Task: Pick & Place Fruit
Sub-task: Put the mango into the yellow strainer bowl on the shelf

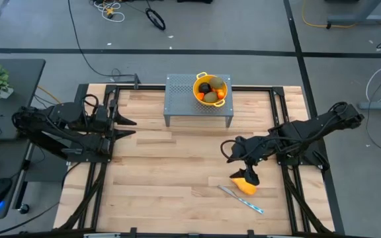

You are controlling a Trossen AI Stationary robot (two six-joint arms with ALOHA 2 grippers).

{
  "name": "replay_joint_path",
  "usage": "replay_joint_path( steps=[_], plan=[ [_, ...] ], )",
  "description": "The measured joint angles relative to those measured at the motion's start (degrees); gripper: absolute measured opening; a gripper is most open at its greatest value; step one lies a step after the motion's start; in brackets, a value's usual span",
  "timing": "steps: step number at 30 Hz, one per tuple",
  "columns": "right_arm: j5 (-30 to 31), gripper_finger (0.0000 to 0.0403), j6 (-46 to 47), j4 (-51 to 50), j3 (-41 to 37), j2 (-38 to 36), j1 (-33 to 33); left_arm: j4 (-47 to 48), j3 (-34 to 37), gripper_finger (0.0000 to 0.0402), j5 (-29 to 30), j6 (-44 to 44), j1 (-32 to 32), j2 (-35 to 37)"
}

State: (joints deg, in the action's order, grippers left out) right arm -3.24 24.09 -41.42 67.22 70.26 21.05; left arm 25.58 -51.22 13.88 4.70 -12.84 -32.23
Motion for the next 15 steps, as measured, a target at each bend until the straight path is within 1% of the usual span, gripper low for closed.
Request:
replay_joint_path(
  steps=[6, 10, 15],
  plan=[
    [-0.2, 0.0315, 2.7, -3.8, 0.0, 1.5, 0.0, 0.0, 0.0, 0.0141, 0.0, 0.0, 0.0, 0.0],
    [-2.8, 0.0320, 4.3, -5.0, 0.0, 3.9, 0.0, 0.3, 0.0, 0.0141, 0.0, 0.6, 0.0, 0.0],
    [-3.7, 0.0323, 5.5, -5.4, 0.0, 6.7, 0.5, 0.4, 0.0, 0.0141, 0.0, 0.6, 0.0, 0.0]
  ],
)
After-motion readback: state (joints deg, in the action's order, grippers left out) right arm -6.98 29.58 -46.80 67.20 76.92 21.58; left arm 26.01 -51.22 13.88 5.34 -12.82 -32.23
